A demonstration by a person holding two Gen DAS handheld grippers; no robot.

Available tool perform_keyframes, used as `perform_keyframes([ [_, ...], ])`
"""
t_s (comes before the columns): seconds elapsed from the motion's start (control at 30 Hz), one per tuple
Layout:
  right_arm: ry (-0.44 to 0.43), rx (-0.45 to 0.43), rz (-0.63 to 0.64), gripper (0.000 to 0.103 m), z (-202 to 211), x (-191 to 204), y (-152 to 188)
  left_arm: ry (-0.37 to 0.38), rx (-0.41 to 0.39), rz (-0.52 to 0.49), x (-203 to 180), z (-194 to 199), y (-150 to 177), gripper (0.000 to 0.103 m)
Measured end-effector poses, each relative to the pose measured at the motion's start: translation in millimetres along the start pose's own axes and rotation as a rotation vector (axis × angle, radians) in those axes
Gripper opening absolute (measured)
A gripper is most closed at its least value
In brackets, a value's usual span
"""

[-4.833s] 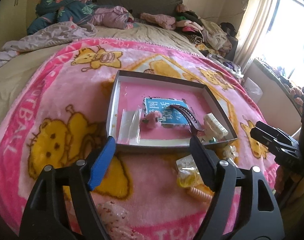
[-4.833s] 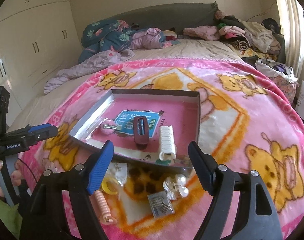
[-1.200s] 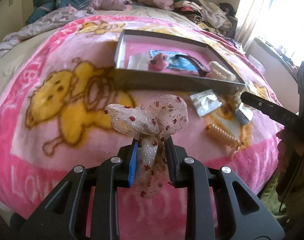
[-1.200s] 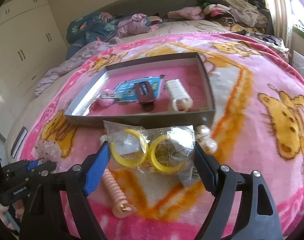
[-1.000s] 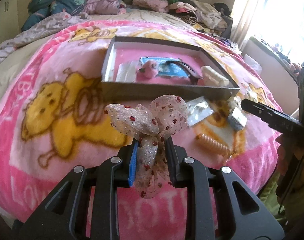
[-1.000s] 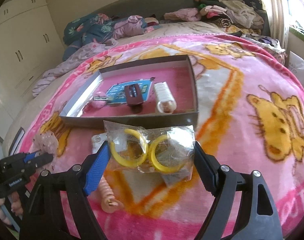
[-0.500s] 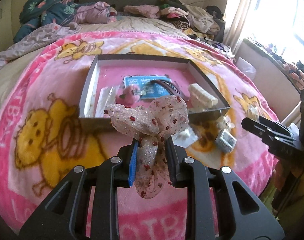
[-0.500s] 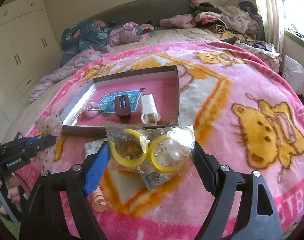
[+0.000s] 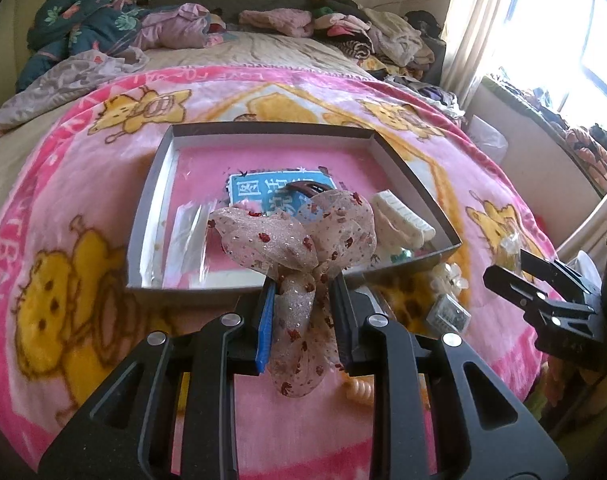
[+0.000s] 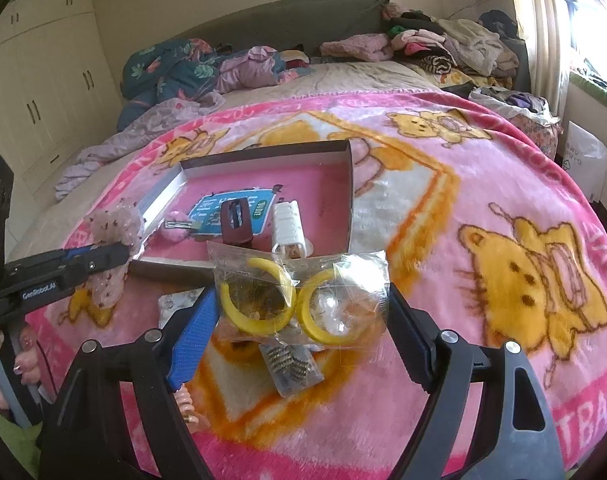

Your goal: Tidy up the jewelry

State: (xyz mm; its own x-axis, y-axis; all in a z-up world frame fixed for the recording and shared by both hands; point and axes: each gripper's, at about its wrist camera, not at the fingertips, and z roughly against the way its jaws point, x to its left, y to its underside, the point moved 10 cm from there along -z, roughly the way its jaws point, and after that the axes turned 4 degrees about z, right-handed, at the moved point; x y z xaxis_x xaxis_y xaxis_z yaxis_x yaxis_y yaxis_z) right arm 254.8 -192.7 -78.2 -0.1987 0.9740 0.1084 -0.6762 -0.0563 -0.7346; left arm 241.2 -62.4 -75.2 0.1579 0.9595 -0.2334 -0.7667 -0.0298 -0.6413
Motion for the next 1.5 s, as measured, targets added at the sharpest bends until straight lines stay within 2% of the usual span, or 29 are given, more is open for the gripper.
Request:
perform_keyframes([
  [0.53, 0.019, 0.019, 0.061, 0.079, -32, -4, -33, -0.018, 0.055, 0.028, 17, -46, -18, 0.021],
  [0.93, -0.014, 0.042, 0.155, 0.08, -68, 29, -56, -0.041, 0.059, 0.06, 42, -62, -29, 0.025],
  [1.27, -0.025, 0.073, 0.255, 0.08, -96, 67, -51, -0.078, 0.051, 0.086, 67, -64, -38, 0.028],
  [1.5, -0.024, 0.102, 0.268, 0.081, -111, 77, -41, -0.084, 0.047, 0.095, 76, -65, -40, 0.034],
])
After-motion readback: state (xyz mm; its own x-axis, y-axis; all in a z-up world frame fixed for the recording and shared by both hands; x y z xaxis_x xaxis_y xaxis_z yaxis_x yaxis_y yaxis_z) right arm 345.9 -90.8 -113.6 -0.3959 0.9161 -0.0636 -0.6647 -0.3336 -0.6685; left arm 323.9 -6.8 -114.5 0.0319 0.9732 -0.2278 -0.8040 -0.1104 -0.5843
